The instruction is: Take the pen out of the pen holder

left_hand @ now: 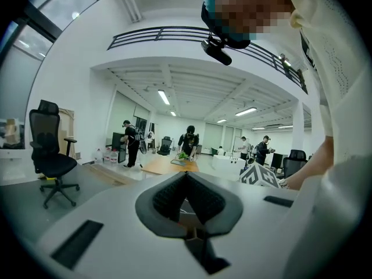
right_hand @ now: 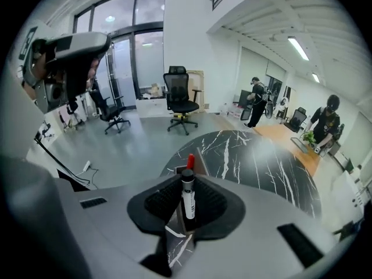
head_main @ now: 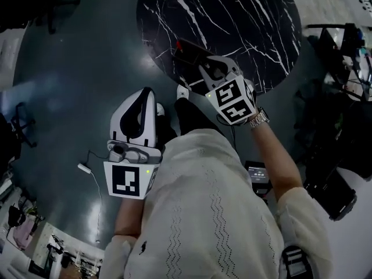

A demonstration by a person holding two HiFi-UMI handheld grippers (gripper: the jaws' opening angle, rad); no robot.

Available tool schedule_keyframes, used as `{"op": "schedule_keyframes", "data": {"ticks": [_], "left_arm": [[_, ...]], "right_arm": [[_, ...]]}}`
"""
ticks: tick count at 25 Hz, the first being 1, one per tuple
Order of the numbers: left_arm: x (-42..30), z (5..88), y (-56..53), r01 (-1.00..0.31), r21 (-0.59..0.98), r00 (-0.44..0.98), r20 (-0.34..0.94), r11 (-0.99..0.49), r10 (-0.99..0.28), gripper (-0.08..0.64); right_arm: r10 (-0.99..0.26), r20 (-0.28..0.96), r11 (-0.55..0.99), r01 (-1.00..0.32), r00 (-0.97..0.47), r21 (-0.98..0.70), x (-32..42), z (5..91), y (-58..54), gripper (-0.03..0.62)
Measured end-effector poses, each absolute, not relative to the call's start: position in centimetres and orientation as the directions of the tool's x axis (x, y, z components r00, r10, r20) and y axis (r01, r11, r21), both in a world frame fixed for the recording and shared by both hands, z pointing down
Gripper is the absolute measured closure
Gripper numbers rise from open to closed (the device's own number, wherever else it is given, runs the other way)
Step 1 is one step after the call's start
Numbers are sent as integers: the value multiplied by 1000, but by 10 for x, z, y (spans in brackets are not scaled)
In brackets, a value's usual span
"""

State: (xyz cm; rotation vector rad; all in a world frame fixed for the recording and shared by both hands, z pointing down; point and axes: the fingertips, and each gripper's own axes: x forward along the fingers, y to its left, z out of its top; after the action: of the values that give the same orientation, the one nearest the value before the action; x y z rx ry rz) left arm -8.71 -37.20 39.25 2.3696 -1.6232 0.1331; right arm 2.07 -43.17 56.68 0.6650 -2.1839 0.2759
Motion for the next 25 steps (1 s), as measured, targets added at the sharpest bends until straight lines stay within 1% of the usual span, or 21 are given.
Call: {"op": "schedule_keyframes", "data": {"ticks": [5,12,16,19,25], "left_arm": [[-81,387,-360,-887,172,457,196,-429,-867,551],[-90,374,-338,-839,170,540,153,-516,-827,551],[-97,371,-324,-808,175,586,146,-562,-797,551],[-97,366,-317,-780,194,623,138,-596,-770,551],[-92,363,-300,-712,192,701,129,-676,-702,551]], "right_arm": [[-478,721,750,-661,-503,36,33,536,-414,509],[-604,636,599,-800,-481,-36,41,485,-383,509],[-717,534,485,-870,-449,-81,39,443,-362,509],[-805,444,381,-916,-394,-123,38,408,-340,509],[-930,248,229,-955,-272,-190,41,361,-293,509]]}}
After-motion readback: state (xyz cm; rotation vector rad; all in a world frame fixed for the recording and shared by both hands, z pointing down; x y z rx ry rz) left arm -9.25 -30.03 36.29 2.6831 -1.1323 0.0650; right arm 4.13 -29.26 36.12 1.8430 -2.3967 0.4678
